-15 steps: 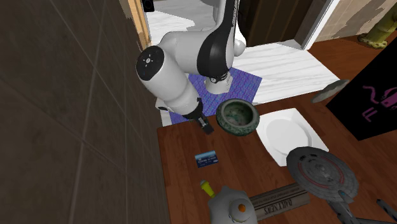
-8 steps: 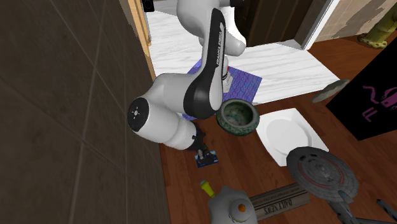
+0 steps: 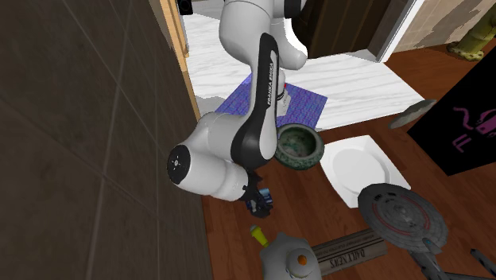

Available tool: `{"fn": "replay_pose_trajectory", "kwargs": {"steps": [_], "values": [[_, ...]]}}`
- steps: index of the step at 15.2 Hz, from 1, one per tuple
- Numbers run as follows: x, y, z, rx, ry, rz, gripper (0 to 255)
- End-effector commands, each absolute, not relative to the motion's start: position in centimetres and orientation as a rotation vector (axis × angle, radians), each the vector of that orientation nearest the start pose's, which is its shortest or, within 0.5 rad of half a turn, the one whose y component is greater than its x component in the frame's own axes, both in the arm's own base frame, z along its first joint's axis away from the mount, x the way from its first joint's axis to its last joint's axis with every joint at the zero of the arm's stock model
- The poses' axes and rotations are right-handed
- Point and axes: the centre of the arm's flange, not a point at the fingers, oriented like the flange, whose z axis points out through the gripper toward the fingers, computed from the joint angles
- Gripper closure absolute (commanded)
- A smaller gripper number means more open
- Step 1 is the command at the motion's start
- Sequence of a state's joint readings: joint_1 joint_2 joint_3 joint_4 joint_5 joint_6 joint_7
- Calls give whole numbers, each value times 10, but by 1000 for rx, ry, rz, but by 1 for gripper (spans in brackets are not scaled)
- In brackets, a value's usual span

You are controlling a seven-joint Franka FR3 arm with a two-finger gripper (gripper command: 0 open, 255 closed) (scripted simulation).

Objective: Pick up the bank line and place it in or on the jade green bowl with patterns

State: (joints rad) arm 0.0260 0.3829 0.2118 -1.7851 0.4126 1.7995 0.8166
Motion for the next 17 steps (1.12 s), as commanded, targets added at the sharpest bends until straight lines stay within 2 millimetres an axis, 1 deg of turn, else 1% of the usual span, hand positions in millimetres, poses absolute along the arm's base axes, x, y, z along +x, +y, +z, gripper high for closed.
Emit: {"fn": "replay_pose_trajectory", "kwargs": {"steps": [1, 9, 10, 17], "values": [[578, 173, 317, -2623, 1033, 786, 0], [578, 173, 317, -2623, 1033, 786, 0], [578, 173, 317, -2623, 1033, 786, 255], [578, 173, 317, -2623, 1033, 786, 255]]}}
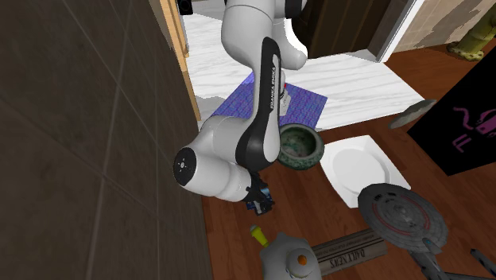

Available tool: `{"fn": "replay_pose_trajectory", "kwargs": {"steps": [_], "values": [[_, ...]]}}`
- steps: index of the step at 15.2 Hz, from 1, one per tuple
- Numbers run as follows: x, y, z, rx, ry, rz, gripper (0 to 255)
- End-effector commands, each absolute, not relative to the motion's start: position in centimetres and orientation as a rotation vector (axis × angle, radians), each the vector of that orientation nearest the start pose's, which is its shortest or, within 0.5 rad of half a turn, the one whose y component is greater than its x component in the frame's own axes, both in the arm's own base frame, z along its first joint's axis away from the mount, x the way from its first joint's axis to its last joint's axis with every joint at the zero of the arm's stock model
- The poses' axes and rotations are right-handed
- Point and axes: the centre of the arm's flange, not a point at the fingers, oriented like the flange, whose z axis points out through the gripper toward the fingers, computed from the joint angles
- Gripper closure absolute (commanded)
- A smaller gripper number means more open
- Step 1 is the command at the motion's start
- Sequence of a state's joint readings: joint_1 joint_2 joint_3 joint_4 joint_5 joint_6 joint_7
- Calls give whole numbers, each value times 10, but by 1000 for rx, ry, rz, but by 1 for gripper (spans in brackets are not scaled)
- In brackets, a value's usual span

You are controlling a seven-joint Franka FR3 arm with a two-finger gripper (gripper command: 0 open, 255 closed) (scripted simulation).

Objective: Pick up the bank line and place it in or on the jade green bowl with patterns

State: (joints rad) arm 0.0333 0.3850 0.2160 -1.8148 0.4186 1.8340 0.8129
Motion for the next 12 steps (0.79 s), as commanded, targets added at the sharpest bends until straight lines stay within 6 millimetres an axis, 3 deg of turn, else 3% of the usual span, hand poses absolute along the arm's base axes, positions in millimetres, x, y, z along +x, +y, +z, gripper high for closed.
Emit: {"fn": "replay_pose_trajectory", "kwargs": {"steps": [1, 12], "values": [[578, 173, 317, -2623, 1033, 786, 255], [578, 173, 370, -2623, 1033, 786, 255]]}}
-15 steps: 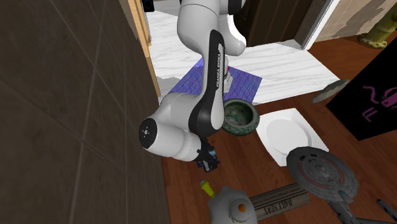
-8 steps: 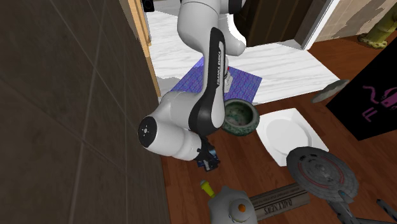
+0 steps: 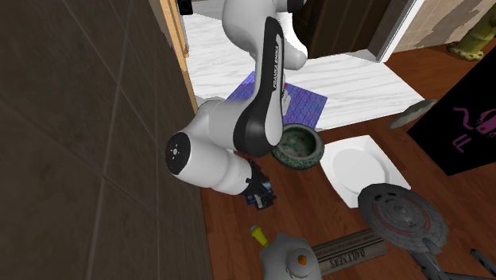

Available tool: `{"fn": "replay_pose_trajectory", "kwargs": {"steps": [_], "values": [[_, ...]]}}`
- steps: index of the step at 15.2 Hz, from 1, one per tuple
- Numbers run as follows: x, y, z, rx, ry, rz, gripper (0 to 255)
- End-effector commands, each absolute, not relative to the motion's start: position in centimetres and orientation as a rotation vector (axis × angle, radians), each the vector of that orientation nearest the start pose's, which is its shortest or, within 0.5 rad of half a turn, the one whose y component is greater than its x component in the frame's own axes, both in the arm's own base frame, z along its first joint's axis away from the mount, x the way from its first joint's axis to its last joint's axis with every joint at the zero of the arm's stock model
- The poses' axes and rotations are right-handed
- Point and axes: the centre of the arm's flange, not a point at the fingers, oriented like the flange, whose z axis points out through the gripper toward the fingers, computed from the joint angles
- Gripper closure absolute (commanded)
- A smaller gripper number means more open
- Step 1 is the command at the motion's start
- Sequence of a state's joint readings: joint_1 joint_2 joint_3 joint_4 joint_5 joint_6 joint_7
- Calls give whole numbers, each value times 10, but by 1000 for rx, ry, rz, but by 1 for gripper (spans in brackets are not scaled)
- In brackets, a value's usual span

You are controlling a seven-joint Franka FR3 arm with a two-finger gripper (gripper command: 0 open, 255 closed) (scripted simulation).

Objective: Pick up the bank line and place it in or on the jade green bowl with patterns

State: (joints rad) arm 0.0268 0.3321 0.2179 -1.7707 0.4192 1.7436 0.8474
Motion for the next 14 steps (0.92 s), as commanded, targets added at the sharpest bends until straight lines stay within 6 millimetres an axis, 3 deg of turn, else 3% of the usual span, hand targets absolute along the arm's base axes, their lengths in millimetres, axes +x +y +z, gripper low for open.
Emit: {"fn": "replay_pose_trajectory", "kwargs": {"steps": [1, 14], "values": [[578, 173, 375, -2623, 1033, 786, 255], [578, 173, 444, -2623, 1033, 786, 255]]}}
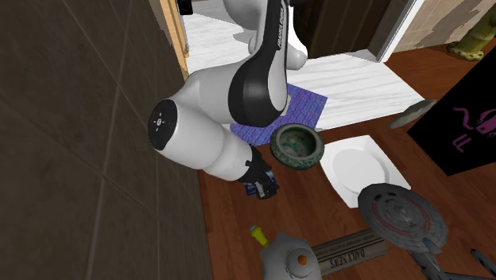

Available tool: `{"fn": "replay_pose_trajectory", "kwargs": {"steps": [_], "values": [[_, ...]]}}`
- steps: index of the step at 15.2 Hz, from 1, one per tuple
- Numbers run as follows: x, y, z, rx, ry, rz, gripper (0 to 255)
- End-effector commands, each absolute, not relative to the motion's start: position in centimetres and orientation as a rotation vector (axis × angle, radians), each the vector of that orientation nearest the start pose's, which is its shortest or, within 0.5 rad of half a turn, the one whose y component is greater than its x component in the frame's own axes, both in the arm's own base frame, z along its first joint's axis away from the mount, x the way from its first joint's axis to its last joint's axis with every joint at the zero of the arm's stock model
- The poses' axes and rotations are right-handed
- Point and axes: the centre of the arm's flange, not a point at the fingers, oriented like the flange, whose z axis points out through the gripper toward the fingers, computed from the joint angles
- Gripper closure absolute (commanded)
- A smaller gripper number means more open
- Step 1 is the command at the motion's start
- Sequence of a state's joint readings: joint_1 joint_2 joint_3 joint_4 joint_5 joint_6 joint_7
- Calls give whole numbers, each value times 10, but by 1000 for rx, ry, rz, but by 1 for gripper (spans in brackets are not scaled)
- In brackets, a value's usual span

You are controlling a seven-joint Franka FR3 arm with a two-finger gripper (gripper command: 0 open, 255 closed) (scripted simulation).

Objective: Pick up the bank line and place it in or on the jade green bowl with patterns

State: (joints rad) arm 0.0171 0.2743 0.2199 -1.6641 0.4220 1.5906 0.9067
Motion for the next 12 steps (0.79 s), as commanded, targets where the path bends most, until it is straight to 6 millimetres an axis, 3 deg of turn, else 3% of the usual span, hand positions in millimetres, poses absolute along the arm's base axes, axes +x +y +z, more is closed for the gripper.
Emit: {"fn": "replay_pose_trajectory", "kwargs": {"steps": [1, 9, 12], "values": [[578, 173, 449, -2623, 1033, 786, 255], [578, 173, 488, -2623, 1033, 786, 255], [539, 179, 492, -2623, 1033, 786, 255]]}}
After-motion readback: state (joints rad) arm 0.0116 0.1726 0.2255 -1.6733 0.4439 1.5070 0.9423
